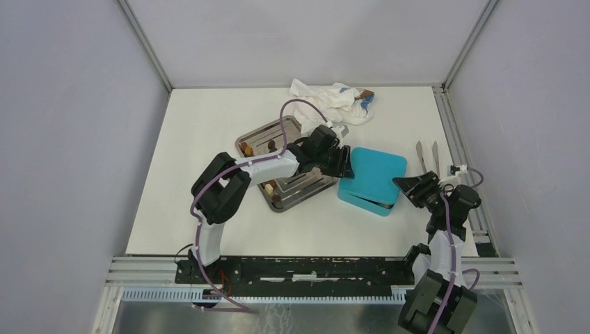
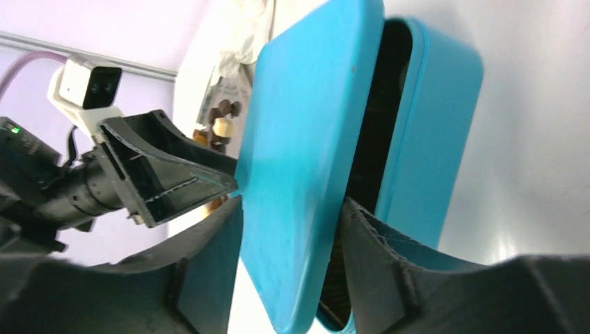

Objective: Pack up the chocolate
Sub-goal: Close the box lid on the packing box.

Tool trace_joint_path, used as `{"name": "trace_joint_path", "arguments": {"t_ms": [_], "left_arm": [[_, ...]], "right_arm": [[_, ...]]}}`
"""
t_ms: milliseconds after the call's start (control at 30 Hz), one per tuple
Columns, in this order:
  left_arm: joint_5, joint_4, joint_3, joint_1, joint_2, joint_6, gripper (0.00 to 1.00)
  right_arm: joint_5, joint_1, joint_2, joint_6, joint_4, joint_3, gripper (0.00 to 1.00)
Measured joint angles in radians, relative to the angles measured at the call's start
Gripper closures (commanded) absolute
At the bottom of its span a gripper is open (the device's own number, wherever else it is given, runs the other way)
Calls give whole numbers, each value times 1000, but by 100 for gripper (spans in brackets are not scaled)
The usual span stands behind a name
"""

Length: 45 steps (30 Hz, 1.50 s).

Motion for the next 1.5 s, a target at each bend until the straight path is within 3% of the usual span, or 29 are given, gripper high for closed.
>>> {"name": "trace_joint_path", "arguments": {"t_ms": [333, 600, 733, 833, 1033, 1200, 1500], "left_arm": [[-37, -47, 56, -2, 28, 19, 45], [-48, -57, 60, -6, 39, 32, 45], [-48, -57, 60, -6, 39, 41, 45], [-48, -57, 60, -6, 39, 42, 45], [-48, -51, 51, -6, 33, 49, 44], [-47, -40, 35, -6, 25, 50, 44], [-39, -37, 21, -6, 15, 63, 43]], "right_arm": [[82, -32, -89, -240, -180, 94, 33], [70, -52, -52, -422, -303, 185, 31], [-6, -51, 56, -645, -386, 356, 28], [-23, -35, 174, -863, -476, 514, 16], [56, 135, 462, -1211, -677, 736, 8], [150, 230, 606, -1347, -769, 797, 2], [233, 321, 773, -1482, -829, 983, 4]]}}
